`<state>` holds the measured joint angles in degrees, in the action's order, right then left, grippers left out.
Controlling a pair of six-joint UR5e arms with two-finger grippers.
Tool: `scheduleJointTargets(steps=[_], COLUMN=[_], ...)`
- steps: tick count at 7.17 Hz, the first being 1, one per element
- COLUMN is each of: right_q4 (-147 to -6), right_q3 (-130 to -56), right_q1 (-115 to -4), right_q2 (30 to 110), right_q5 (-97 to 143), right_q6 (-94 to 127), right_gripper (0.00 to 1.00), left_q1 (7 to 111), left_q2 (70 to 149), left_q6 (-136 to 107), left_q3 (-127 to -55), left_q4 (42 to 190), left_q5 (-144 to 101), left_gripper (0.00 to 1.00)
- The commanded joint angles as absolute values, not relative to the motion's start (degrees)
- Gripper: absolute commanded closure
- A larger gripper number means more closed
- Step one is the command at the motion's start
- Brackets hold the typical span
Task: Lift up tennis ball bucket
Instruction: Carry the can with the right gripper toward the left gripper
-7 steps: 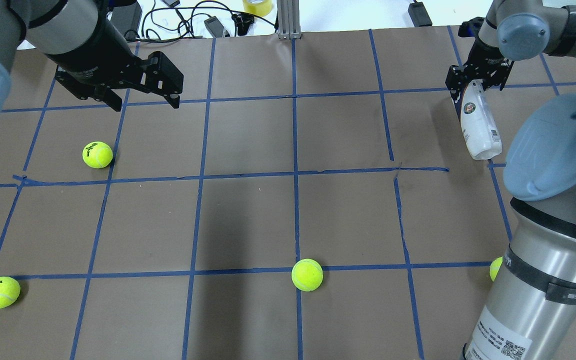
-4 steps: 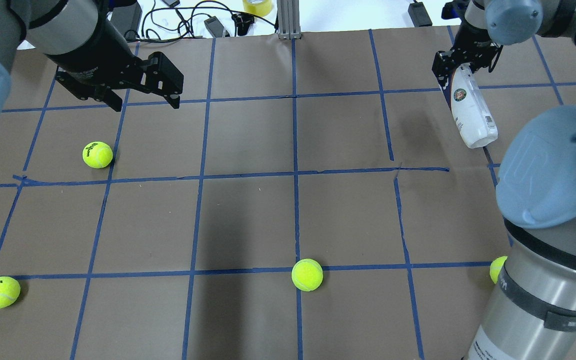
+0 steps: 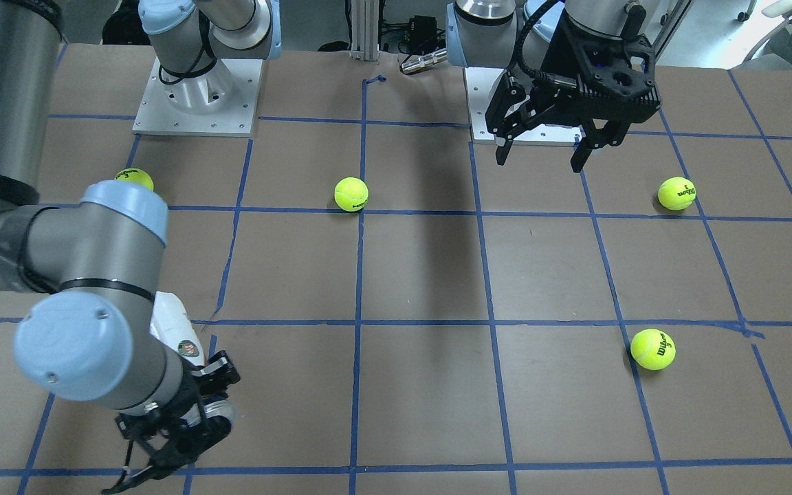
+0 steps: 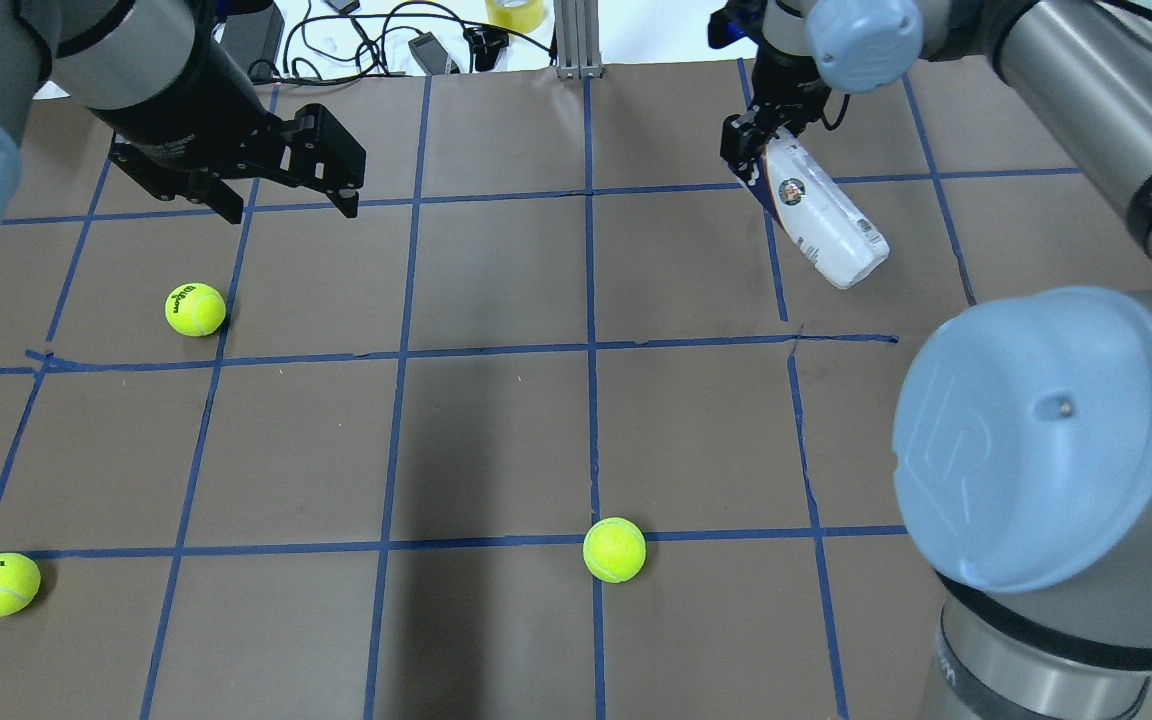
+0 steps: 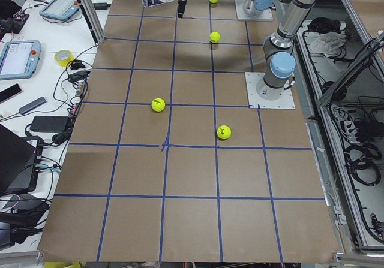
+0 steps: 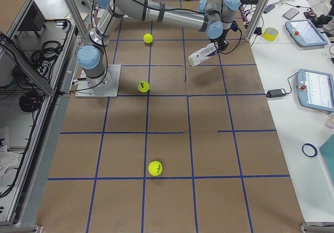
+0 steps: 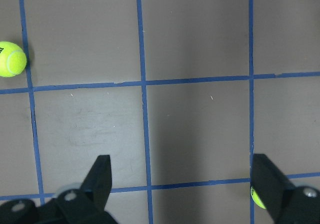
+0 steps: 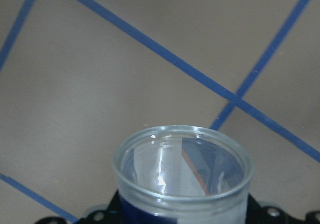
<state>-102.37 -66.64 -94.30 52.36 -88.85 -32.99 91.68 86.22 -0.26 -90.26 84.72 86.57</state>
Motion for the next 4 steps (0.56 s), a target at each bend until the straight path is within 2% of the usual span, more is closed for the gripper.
scheduleJointTargets(steps=[1, 4], right_q4=[-105.88, -108.8], right_q3=[-66.71, -69.86], right_q1=[-103.85, -110.56], right_q2=[52.38, 52.12], right_q5=[-89.73, -93.51], right_q6=[-34.62, -35.67], right_gripper=[0.7, 0.79], left_q1=[91.67, 91.58], left_q2=[86.22, 86.22], left_q6=[-0.26, -0.26], left_q3=[-90.26, -90.26], left_q4=[84.73, 84.64], left_q5=[86.57, 86.57], left_gripper=[0.0, 0.0])
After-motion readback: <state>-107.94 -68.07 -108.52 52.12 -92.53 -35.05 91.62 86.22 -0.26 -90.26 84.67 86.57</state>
